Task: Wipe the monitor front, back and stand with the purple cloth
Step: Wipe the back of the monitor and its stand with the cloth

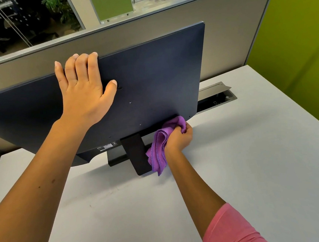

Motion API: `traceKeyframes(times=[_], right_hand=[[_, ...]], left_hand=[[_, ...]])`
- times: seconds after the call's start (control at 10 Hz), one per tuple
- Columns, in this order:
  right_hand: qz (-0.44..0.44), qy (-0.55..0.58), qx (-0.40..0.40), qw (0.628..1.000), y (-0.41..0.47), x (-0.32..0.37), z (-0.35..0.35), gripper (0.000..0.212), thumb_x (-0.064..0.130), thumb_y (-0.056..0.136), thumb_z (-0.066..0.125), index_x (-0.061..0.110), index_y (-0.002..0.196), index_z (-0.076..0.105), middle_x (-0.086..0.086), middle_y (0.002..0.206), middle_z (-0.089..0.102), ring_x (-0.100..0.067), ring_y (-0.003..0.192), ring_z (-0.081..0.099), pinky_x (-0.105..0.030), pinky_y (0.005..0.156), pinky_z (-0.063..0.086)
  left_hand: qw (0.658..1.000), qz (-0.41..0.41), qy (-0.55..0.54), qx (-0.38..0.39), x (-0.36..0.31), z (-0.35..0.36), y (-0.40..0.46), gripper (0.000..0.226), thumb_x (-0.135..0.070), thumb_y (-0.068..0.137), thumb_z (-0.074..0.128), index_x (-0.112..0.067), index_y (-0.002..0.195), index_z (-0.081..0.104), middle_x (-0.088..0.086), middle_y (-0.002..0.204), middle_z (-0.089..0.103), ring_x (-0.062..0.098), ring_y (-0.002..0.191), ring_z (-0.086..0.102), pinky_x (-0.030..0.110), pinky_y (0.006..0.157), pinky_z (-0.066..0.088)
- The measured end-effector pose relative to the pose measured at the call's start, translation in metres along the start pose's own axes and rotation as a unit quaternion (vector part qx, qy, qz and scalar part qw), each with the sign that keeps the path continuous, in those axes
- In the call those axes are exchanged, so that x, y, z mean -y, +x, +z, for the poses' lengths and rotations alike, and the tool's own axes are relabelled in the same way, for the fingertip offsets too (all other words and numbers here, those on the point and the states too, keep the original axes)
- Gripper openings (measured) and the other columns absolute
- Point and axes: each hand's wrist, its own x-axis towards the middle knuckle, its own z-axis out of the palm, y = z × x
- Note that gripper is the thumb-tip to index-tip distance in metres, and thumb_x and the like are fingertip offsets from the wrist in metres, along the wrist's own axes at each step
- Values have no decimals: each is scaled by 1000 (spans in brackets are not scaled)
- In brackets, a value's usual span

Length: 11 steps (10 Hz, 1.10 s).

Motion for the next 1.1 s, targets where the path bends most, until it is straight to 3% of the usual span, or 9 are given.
traceKeyframes(times=[0.1,0.3,0.5,0.6,0.7,0.8,0.9,1.0,1.1], right_hand=[[-95,-93,27,991,0,-8,-3,20,10,93,50,11,110,62,-5,104,63,-17,94,60,-25,83,52],[-172,-169,83,967,-2,-16,4,25,17,92,58,11,116,60,-6,110,63,-17,98,58,-22,83,50],[-153,-175,148,961,5,-26,1,26,27,94,51,17,117,56,-5,111,63,-22,102,59,-32,90,52],[-130,-189,154,961,7,-26,-2,23,28,97,47,21,118,54,0,106,62,-17,96,59,-21,85,51],[-164,-329,221,903,11,-32,-5,26,22,99,43,18,124,50,6,104,55,-9,88,55,-2,74,42],[-188,-423,274,843,13,-36,-7,30,18,99,44,15,128,47,-1,115,54,-14,100,55,-9,83,42],[-215,-433,325,813,7,-36,-7,31,11,94,49,17,124,54,-7,123,55,-21,111,52,-20,90,39],[-278,-406,390,779,-3,-39,-7,40,3,87,51,36,107,60,-6,122,57,-19,111,51,-20,92,35],[-250,-428,430,755,-16,-42,-5,53,1,86,45,53,82,40,14,106,50,5,90,46,-17,90,30]], left_hand=[[1000,0,3,-1,0,1,0,61,-43,91,37,-11,142,26,10,143,31,32,139,18,53,114,-4],[1000,0,2,-3,-1,1,-1,62,-42,91,38,-10,142,26,11,142,32,32,139,19,54,114,-3],[1000,3,-1,-8,-1,2,-1,62,-44,90,36,-10,142,26,11,143,31,32,139,18,53,114,-4],[1000,2,-2,-11,-2,3,0,62,-44,90,35,-10,142,26,12,143,31,33,139,18,53,114,-5],[1000,0,1,-14,-1,4,-1,62,-45,90,35,-10,141,26,12,143,31,33,139,18,52,114,-5],[1000,1,0,-13,0,3,0,62,-44,90,35,-10,142,26,11,143,31,32,140,18,53,114,-5],[1000,0,3,-14,0,5,0,62,-44,90,36,-11,142,26,11,143,31,32,140,18,52,114,-6],[1000,-1,2,-16,0,6,0,62,-44,90,36,-11,142,26,11,143,31,32,140,18,52,114,-6],[1000,0,3,-19,0,6,-1,62,-44,90,35,-11,142,26,11,144,31,32,140,17,52,114,-6]])
